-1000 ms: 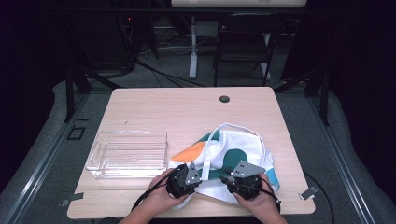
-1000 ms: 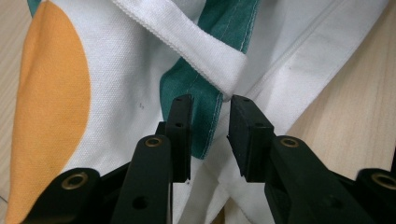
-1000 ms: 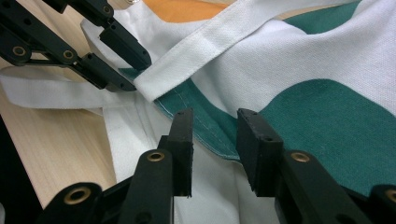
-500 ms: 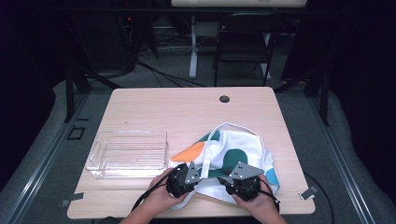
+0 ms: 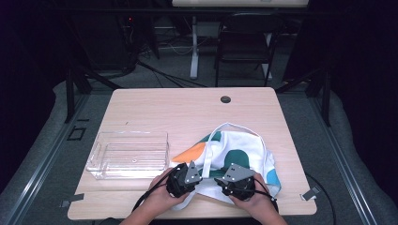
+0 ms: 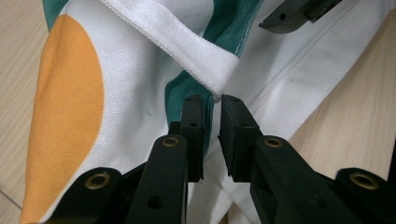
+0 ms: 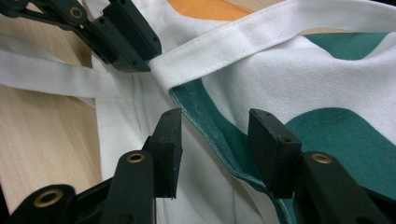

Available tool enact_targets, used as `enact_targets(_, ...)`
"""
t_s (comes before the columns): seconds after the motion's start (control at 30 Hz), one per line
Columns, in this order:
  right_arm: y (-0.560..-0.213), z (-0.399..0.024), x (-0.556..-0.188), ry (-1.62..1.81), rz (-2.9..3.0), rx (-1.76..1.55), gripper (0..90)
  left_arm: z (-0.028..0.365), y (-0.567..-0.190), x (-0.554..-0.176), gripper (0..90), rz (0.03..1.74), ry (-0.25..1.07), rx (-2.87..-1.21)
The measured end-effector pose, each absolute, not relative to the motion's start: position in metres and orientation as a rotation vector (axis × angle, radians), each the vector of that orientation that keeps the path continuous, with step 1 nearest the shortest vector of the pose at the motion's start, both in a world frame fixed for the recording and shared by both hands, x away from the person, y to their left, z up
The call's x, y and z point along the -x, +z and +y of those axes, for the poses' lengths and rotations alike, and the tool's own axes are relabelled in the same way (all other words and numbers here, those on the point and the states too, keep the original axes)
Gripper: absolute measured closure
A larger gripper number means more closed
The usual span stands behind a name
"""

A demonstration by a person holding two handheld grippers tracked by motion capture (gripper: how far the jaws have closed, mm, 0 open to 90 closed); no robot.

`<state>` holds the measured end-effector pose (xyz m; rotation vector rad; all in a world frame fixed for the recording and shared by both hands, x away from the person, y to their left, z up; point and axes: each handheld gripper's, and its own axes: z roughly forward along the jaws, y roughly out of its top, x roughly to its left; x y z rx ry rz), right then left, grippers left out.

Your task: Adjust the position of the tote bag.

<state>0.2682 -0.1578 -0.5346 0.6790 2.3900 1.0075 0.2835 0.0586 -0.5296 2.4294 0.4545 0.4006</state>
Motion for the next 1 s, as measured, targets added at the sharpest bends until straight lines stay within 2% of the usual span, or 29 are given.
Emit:
enact_targets(0.17,-0.537,-0.154,-0.271,0.989,2.413,-0.660,56.1,0.059,-0.529,-0.284,79.3,0.462,0.408,-2.416)
enact_targets(0.73,-0.541,-0.145,-0.275,0.874,2.440,-0.587,72.6,0.061,-0.527,-0.284,78.6,0.491,0.402,-2.393)
enact_targets(1.0,-0.540,-0.144,-0.276,0.869,2.463,-0.604,82.5,0.062,-0.530,-0.284,72.5,0.514,0.426,-2.398)
